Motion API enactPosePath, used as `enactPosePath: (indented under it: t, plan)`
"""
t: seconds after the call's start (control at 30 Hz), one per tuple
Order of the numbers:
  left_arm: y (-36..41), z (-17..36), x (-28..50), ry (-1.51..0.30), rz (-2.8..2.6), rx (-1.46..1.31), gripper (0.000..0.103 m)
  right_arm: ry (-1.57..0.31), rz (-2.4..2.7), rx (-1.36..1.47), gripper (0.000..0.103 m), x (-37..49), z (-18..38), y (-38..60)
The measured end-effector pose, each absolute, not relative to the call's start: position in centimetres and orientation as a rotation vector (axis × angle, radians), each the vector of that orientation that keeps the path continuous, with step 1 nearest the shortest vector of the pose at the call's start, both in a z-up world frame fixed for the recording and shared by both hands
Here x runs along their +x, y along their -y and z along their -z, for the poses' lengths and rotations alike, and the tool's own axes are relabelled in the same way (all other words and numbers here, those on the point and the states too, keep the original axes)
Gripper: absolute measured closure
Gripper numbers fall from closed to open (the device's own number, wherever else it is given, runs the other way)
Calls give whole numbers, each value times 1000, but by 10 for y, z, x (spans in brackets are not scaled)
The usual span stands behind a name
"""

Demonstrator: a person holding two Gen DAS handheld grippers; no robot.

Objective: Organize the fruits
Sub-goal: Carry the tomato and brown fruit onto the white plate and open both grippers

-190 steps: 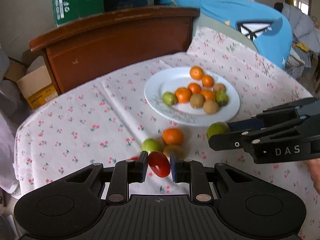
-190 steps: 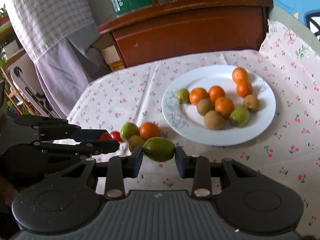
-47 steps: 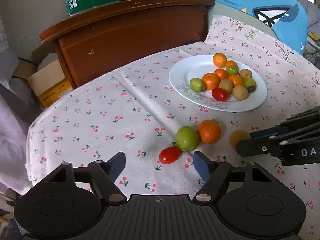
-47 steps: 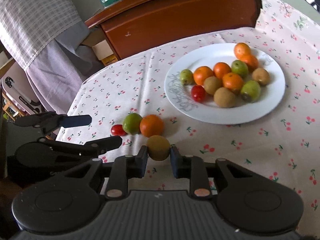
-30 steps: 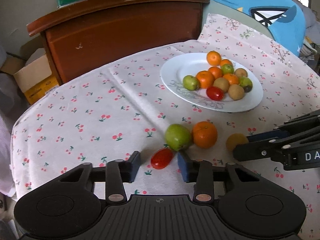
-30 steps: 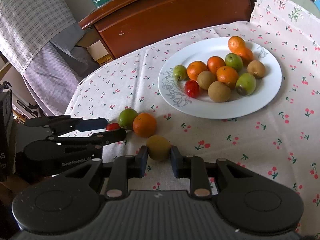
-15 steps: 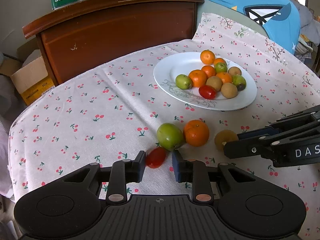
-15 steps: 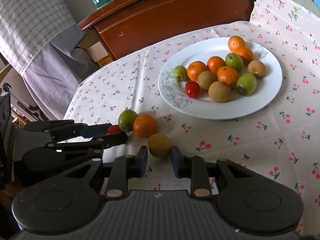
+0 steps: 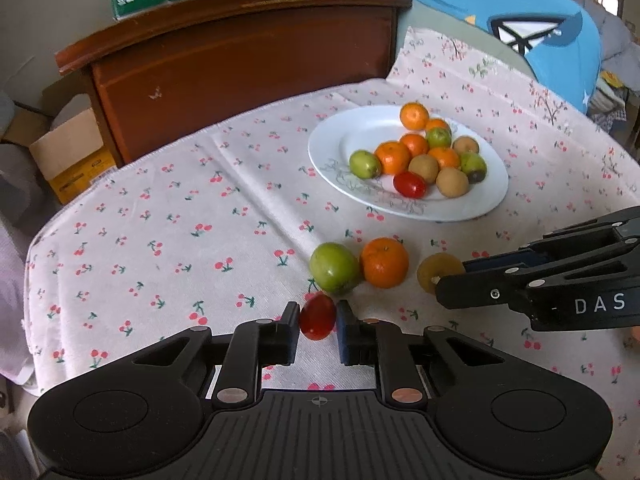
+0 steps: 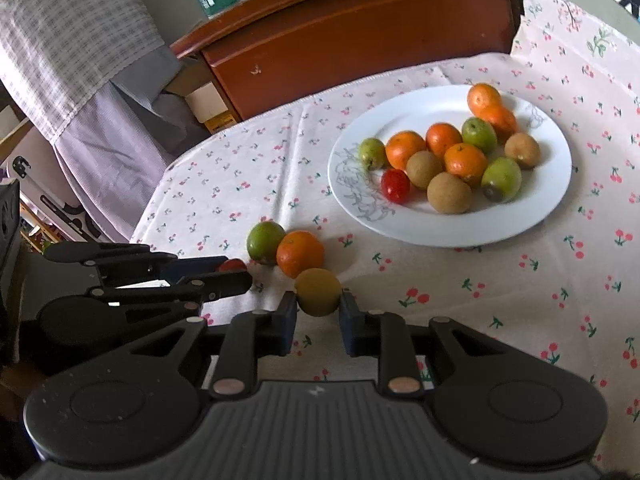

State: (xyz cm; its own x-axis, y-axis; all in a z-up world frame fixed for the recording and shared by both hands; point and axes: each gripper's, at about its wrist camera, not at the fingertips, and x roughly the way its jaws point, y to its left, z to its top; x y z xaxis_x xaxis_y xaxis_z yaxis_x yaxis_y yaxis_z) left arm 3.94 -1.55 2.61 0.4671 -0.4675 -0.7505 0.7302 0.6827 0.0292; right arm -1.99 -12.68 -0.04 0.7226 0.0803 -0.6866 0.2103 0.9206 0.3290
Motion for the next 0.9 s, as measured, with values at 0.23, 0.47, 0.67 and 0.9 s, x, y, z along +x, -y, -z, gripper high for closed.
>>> enactPosePath:
  t: [0.23, 0.47, 0.67, 0.9]
  plan:
    - [11, -53, 39, -740, 731, 300, 87, -709, 60, 412, 80, -23, -19, 131]
    - [23, -76, 37, -690, 733, 255, 87, -625, 73, 426, 80, -27, -46, 143]
    - [39, -92, 32, -648, 762, 238, 86, -559, 101, 434, 80, -31, -66, 156]
    - [56, -102, 38, -631, 785, 208, 86, -504, 141, 425, 80, -30, -89, 177]
